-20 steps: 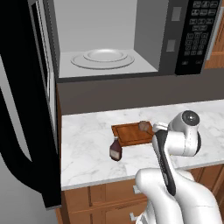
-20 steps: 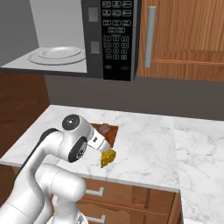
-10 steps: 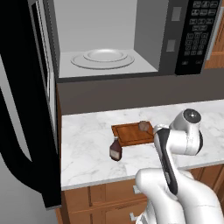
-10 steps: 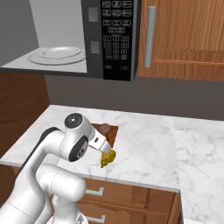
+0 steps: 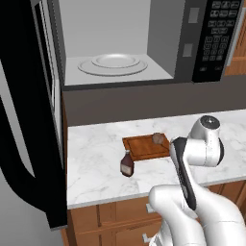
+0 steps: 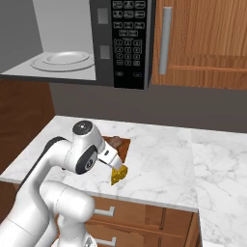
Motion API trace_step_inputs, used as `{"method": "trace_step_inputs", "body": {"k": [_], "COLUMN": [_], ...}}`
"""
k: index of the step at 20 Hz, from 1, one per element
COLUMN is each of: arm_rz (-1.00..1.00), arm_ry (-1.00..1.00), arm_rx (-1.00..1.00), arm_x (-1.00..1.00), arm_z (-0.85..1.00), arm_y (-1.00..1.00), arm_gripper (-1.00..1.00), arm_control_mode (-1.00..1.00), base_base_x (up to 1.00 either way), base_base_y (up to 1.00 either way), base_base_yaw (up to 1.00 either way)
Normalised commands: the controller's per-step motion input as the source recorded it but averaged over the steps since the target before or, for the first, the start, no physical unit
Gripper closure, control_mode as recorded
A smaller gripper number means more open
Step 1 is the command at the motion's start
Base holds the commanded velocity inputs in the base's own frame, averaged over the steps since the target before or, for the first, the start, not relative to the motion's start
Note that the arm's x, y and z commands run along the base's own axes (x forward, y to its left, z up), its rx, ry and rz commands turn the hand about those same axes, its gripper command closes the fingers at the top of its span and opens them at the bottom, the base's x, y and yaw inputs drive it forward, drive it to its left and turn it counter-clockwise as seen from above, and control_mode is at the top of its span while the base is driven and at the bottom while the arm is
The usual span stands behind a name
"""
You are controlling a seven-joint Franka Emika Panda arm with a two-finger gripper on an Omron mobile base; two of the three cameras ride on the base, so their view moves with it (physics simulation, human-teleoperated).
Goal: Retrieve the reheated potato from the microwave, then place the potato, cheese, and condiment on the cutting board.
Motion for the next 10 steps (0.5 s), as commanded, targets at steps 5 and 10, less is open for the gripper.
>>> {"method": "trace_step_inputs", "body": {"k": [5,10], "arm_rz": [0.0,0.0], "arm_ry": [0.08,0.06], "arm_rx": [0.0,0.0], "arm_x": [-0.17,-0.26], "arm_z": [0.03,0.02], "arm_y": [-0.02,-0.07], "arm_gripper": [-1.0,-1.0], "arm_control_mode": [-1.0,-1.0], "base_base_x": [0.0,0.0], "base_base_y": [0.0,0.0], "base_base_yaw": [0.0,0.0]}}
